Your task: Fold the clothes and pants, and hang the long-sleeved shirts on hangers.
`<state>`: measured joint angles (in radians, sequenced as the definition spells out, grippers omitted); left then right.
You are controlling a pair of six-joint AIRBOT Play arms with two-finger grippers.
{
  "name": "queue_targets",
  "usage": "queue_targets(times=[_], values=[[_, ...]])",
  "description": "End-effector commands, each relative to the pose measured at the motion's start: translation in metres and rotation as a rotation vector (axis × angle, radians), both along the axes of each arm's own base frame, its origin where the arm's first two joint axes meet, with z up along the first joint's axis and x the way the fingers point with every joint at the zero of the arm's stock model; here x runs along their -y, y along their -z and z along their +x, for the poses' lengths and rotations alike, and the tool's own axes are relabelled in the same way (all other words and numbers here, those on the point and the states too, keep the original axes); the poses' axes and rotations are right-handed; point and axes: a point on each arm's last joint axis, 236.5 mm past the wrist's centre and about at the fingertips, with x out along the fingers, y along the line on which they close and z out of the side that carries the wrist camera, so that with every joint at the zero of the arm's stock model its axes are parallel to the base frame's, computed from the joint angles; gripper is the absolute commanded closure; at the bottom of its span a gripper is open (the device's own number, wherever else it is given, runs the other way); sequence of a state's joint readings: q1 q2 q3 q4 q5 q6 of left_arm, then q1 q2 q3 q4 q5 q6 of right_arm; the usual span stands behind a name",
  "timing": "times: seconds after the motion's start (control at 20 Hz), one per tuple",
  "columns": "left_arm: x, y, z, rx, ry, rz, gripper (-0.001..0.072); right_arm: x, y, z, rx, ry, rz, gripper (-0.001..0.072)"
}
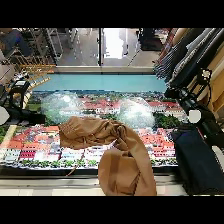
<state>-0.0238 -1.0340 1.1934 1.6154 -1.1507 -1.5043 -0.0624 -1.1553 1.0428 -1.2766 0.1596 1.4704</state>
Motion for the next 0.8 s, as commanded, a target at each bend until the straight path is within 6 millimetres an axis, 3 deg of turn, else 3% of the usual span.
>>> queue_targets(times=[0.0, 0.4, 0.6, 0.65, 0.7, 0.75], values=[[0.000, 0.000, 0.000, 0.000, 0.000, 0.001, 0.0690, 0.000, 0.001, 0.000, -0.001, -0.001, 0.000, 0.0537], [0.000, 0.000, 0.000, 0.002, -0.001, 0.000, 0.0690, -0.001, 0.001, 0.000, -0.001, -0.001, 0.000, 0.0537], [0.000, -0.007, 0.010, 0.050, 0.001, -0.001, 0.0690, -0.001, 0.000, 0.000, -0.001, 0.000, 0.005, 0.0537], [0.001, -0.006, 0.009, 0.046, 0.002, -0.004, 0.0661, -0.001, 0.000, 0.000, 0.000, 0.002, 0.028, 0.0537], [0.005, -0.006, 0.009, 0.046, 0.005, -0.023, 0.0313, -0.004, 0.000, 0.000, 0.003, 0.013, 0.100, 0.0537], [0.012, -0.006, 0.009, 0.049, 0.005, -0.061, 0.0024, -0.005, -0.001, 0.001, 0.007, 0.019, 0.154, 0.0537]])
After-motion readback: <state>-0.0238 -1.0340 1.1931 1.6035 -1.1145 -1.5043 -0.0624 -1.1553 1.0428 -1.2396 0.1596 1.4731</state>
